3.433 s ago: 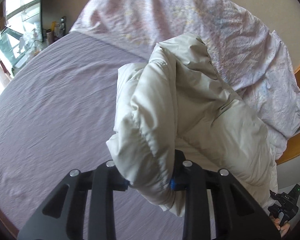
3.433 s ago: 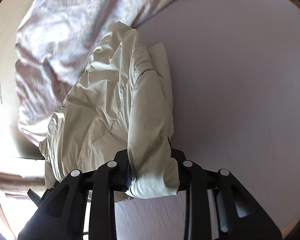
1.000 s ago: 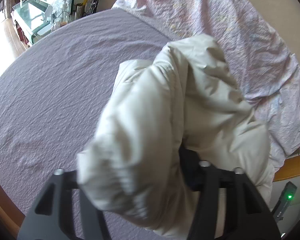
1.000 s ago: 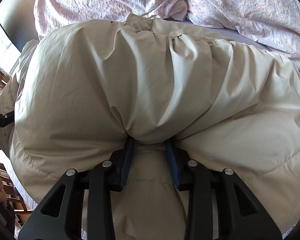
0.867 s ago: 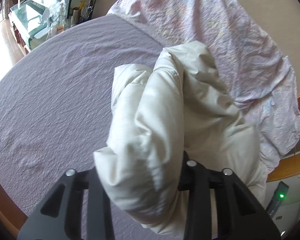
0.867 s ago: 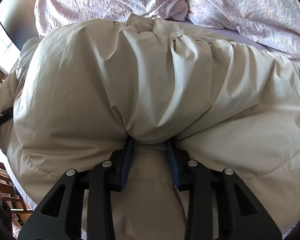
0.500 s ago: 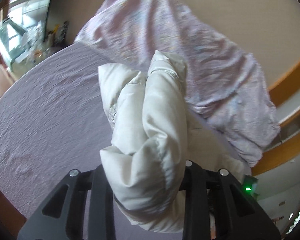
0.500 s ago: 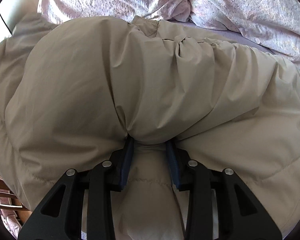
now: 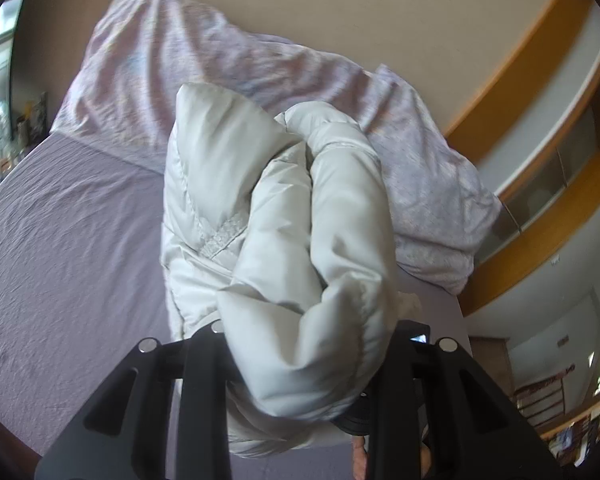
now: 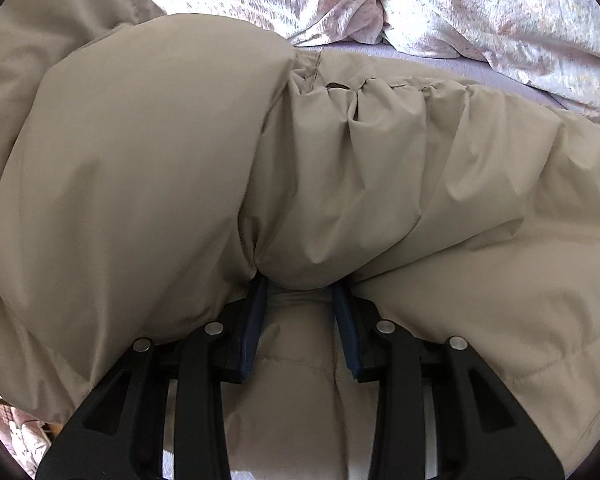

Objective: Fold large clothes

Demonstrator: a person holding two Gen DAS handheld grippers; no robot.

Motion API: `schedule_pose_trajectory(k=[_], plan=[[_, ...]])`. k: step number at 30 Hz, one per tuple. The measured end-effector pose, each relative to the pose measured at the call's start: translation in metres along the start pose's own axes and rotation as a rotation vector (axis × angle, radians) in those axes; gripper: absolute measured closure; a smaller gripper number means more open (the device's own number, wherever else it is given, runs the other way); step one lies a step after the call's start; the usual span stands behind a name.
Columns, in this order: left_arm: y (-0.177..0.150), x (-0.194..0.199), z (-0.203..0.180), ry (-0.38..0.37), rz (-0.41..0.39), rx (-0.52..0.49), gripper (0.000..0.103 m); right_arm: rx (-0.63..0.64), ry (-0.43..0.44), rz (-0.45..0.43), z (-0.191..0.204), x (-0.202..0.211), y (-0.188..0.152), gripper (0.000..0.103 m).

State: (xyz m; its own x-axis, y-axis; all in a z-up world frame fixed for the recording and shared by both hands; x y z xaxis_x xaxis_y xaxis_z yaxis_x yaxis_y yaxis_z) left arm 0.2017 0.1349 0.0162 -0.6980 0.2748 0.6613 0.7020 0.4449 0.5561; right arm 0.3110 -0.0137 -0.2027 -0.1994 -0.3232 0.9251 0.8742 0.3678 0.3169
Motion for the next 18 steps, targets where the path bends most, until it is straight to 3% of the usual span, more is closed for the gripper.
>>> schedule_pose_trajectory(k=[8, 18], plan=[[-0.018, -0.027, -0.065, -0.04, 0.037, -0.089, 0.075, -0.038, 0.046, -0.065, -0.045, 0.044, -0.009, 0.066], [-0.056, -0.067, -0.139, -0.097, 0.127, -0.182, 0.075, -0.179, -0.024, -0.163, -0.133, 0.093, -0.039, 0.063]])
Point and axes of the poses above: each gripper's, at about its wrist camera, not at the fingertips, and x roughly against the way its jaws point, z to its left, y to its top, the point moved 3 cm from there along -x, roughly the way its jaws point, and after that the axes turned 4 degrees about z, right-handed, at the moved point
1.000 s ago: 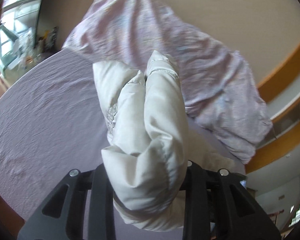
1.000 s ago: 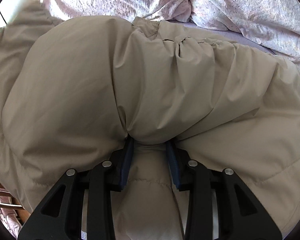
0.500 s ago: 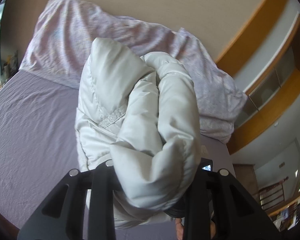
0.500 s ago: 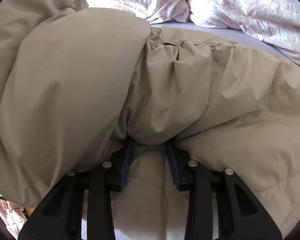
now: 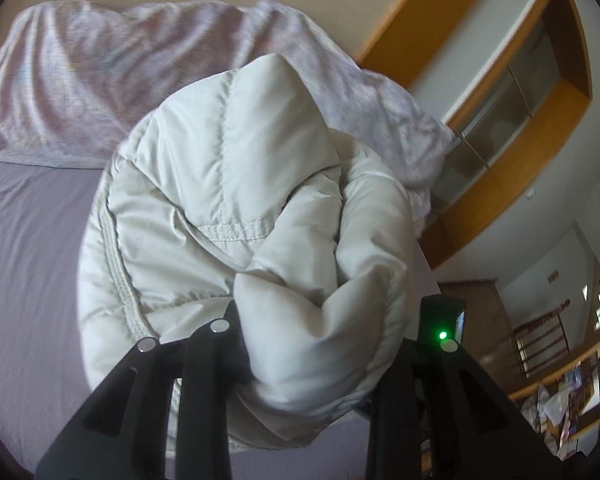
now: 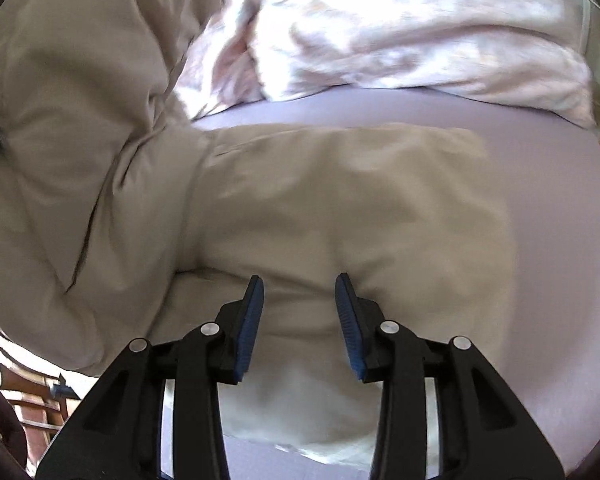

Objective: Fold large clothes

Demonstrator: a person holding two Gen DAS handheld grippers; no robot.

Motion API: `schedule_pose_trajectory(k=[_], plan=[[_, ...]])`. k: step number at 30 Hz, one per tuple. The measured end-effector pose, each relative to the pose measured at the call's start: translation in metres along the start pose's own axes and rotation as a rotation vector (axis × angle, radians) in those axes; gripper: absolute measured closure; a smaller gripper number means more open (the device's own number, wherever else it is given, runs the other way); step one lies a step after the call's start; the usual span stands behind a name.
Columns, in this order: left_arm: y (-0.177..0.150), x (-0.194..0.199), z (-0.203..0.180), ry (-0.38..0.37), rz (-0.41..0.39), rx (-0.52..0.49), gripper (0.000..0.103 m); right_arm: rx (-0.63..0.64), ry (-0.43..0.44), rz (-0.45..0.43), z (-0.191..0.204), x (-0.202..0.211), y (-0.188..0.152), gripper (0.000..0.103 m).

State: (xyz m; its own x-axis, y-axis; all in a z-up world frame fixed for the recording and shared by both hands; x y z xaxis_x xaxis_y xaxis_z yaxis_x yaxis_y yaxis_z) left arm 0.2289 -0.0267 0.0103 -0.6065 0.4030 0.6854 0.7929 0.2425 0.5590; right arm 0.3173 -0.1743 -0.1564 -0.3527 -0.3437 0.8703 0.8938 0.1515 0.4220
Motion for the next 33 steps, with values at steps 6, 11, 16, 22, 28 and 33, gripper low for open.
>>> schedule_pose_trajectory(k=[6, 11, 16, 22, 28, 33], plan=[[-0.018, -0.04, -0.049, -0.023, 0.091, -0.082, 0.074, -0.104, -0.06, -0.021, -0.055, 0.017, -0.016, 0.055], [-0.036, -0.073, -0.085, -0.007, 0.168, -0.157, 0.072, -0.187, -0.092, -0.026, -0.092, 0.026, -0.026, 0.055], [-0.051, -0.09, -0.113, 0.021, 0.217, -0.219, 0.062, -0.262, -0.119, -0.037, -0.125, 0.038, -0.037, 0.055], [-0.042, -0.087, -0.139, -0.017, 0.216, -0.235, 0.036, -0.311, -0.13, -0.066, -0.152, 0.061, -0.044, 0.055], [-0.016, -0.056, -0.15, -0.04, 0.152, -0.263, 0.028, -0.303, -0.123, -0.122, -0.151, 0.085, -0.035, 0.055], [0.014, -0.034, -0.108, 0.065, 0.075, -0.227, 0.027, -0.256, -0.072, -0.178, -0.131, 0.114, -0.016, 0.055]])
Point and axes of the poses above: each gripper's, at about its wrist camera, not at the fingertips, and x roughly against the way its jaws point, z to its left, y to its top, the point moved 3 cm from there along -x, roughly the way its jaws point, and after that the axes turned 4 degrees about z, right-handed, at the moved point
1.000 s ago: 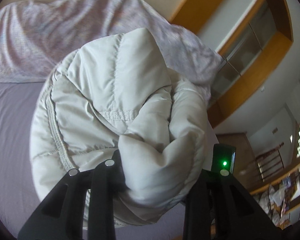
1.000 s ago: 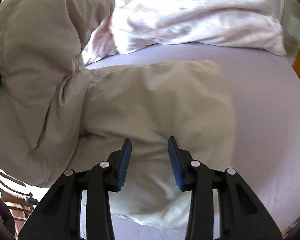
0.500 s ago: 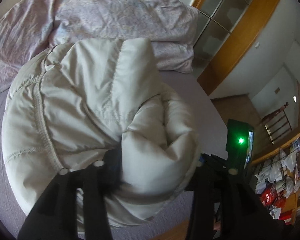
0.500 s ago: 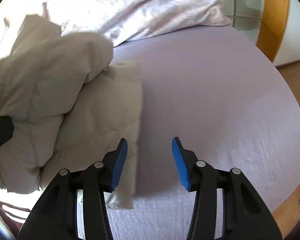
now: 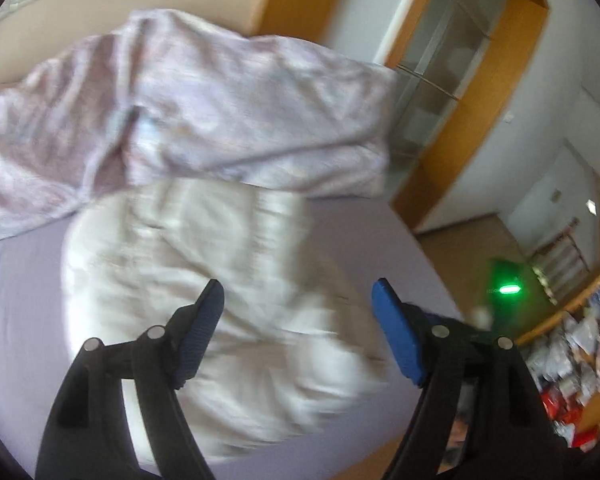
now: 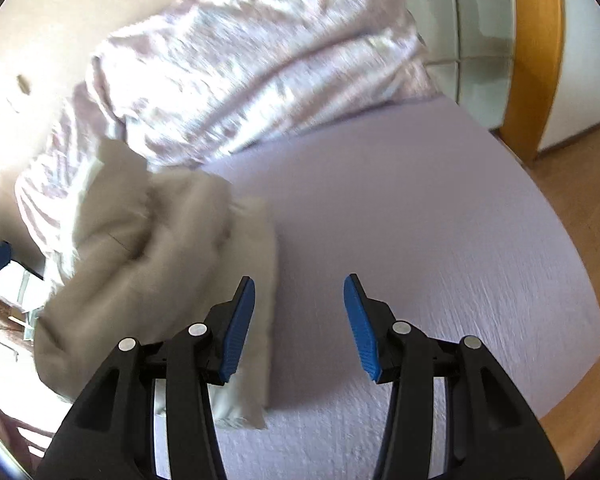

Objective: Fold large clothes

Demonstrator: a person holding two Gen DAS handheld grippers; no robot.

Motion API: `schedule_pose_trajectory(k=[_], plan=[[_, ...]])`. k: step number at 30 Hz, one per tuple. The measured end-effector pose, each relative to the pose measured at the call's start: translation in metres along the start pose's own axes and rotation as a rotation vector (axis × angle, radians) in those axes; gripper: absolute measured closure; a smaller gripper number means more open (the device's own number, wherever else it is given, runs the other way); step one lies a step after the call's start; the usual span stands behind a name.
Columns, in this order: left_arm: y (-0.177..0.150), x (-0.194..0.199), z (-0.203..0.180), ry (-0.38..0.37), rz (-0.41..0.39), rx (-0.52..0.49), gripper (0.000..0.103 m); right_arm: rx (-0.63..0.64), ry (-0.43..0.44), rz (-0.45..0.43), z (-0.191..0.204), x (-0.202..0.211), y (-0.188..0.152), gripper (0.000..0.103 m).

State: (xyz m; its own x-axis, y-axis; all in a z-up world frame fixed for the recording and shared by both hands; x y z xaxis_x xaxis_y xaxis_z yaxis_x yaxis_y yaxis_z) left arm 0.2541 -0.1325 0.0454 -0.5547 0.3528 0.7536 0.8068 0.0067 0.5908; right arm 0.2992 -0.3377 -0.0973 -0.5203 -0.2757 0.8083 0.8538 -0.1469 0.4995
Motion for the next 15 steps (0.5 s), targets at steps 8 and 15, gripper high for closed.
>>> schedule_pose_trajectory(k=[8, 15], plan=[[-0.005, -0.014, 0.108, 0.204, 0.037, 0.169, 0.027, 0.095, 0.117, -0.031, 0.057, 0.013, 0.036, 0.055], [-0.028, -0.047, 0.123, 0.194, 0.1, 0.202, 0.027, 0.159, 0.163, -0.003, 0.094, 0.007, 0.041, 0.055]])
Point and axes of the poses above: each gripper's, at about its wrist camera, not at the fingertips, and x roughly against the way its jaws point, z to its left, y to its top, the point moved 3 cm from there along -x, roughly the way its jaws point, and after that the axes turned 4 degrees about z, right-handed, at the moved point
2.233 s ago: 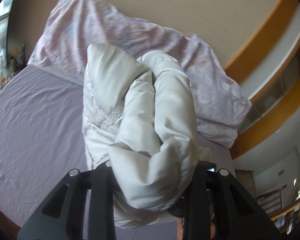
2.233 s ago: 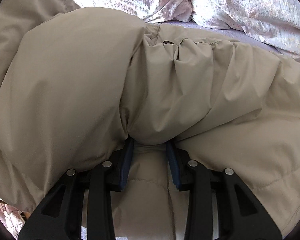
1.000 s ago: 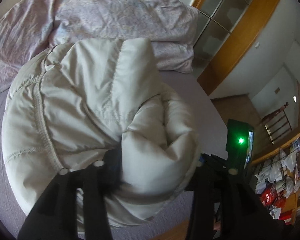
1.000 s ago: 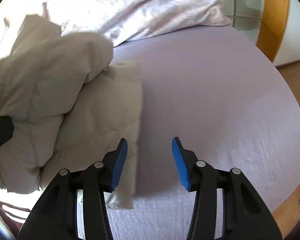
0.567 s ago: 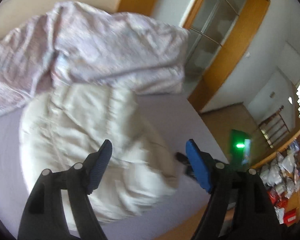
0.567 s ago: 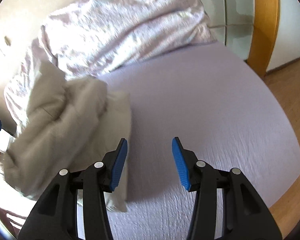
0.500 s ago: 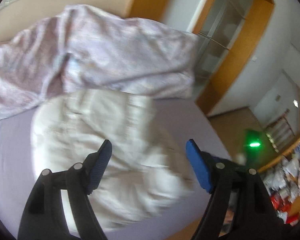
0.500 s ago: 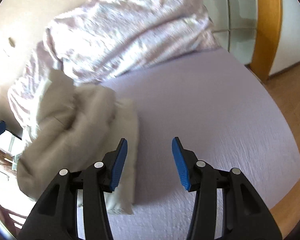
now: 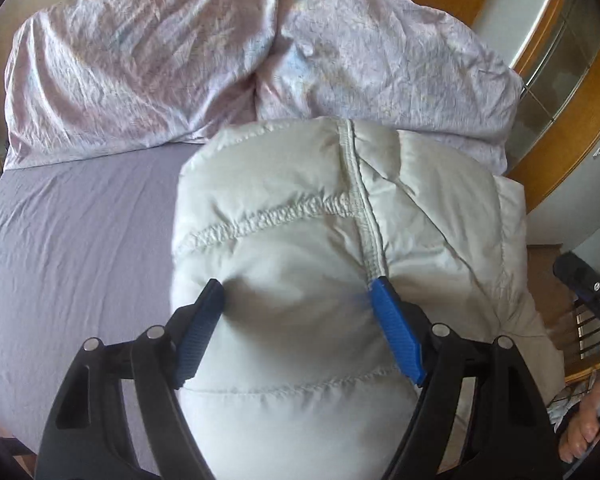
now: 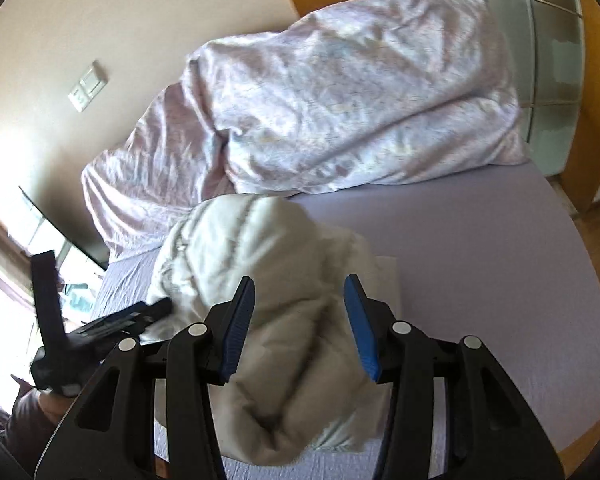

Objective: Fold large clothes

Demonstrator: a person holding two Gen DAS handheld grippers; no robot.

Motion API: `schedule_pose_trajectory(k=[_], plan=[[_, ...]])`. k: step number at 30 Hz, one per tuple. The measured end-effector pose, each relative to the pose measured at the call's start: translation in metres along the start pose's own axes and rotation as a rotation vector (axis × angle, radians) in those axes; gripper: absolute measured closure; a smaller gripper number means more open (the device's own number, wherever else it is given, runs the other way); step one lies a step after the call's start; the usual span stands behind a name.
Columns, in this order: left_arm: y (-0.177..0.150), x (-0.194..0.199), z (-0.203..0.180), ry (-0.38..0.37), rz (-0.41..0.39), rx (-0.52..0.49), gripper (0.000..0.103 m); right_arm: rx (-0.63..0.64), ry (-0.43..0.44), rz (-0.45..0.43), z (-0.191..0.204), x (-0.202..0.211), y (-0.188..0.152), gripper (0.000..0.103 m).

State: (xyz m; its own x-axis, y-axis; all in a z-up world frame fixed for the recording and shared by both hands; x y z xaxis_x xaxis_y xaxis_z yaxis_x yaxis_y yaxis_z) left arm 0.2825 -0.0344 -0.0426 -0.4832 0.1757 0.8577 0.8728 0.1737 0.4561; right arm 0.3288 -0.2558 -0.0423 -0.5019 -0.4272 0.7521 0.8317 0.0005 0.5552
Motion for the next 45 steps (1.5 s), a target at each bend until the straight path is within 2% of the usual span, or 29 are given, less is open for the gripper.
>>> schedule_pose_trajectory(k=[8, 15, 20, 24, 33, 38, 45], plan=[[-0.013, -0.02, -0.03, 0.003, 0.009, -0.048, 0.026, 0.037, -0.017, 0.046, 0.02, -0.025, -0.002, 0.055], [-0.017, -0.027, -0.038, -0.007, 0.006, -0.078, 0.026, -0.02, -0.087, 0.08, 0.002, -0.063, 0.003, 0.055], [-0.012, -0.016, -0.033, -0.052, -0.011, -0.079, 0.027, -0.003, -0.151, 0.128, -0.009, -0.09, -0.012, 0.056], [0.002, -0.011, -0.024, -0.054, -0.037, -0.056, 0.027, -0.041, -0.148, 0.146, -0.021, -0.1, -0.02, 0.056], [0.019, -0.032, -0.02, 0.028, -0.068, -0.091, 0.027, -0.057, -0.158, 0.155, -0.028, -0.109, -0.031, 0.056], [0.018, -0.044, -0.027, 0.091, -0.106, -0.157, 0.022, -0.068, -0.154, 0.156, -0.03, -0.112, -0.032, 0.056], [0.014, -0.06, -0.022, 0.125, -0.12, -0.161, 0.015, -0.058, -0.154, 0.148, -0.029, -0.118, -0.032, 0.055]])
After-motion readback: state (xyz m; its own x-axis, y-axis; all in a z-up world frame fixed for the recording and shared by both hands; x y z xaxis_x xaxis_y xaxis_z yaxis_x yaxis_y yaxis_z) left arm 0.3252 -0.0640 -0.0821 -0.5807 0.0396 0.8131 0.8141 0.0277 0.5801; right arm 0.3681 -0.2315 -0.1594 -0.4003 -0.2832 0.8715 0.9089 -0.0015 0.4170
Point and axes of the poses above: each gripper's, at about its wrist camera, not at the fingertips, and x roughly against the way its jaws point, z to its left, y to its top, the point moved 3 cm from there along -x, roughly the way its jaws point, and after that the axes turned 4 degrees about z, right-handed, at the moved point
